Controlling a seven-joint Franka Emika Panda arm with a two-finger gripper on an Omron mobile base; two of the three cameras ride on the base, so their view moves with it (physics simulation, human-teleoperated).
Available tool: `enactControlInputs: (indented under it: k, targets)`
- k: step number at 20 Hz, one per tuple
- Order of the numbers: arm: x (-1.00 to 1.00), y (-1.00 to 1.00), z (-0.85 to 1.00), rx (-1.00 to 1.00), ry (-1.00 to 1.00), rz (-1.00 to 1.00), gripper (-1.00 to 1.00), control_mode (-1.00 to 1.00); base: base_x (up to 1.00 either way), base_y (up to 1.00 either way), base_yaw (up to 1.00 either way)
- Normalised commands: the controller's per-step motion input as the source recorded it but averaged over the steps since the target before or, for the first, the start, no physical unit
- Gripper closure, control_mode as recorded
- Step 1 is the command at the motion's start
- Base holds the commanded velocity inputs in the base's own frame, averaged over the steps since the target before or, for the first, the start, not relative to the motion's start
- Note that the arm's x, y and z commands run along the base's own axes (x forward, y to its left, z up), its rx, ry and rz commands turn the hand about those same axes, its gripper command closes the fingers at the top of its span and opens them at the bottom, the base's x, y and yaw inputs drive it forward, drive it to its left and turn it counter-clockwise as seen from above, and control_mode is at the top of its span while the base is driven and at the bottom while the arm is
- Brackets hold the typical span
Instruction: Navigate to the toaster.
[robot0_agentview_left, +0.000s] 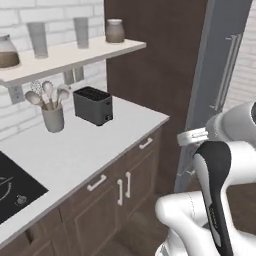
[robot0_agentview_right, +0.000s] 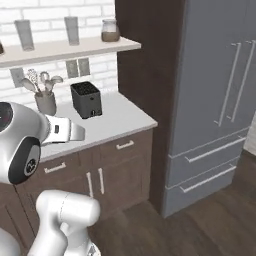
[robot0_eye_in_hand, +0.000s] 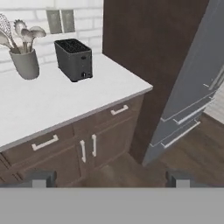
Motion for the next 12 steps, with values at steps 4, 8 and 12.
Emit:
enactControlInputs:
  k: [4, 8, 12]
  targets:
    - [0.00, 0.00, 0.00, 0.00, 0.00, 0.00, -1.00, 1.00, 1.00, -0.57, 0.62]
    - [0.00, 0.00, 0.00, 0.00, 0.00, 0.00, -1.00, 1.00, 0.95, -0.65, 0.65]
    - [0.00, 0.00, 0.00, 0.00, 0.00, 0.00, -1.00, 1.00, 0.89, -0.68, 0.63]
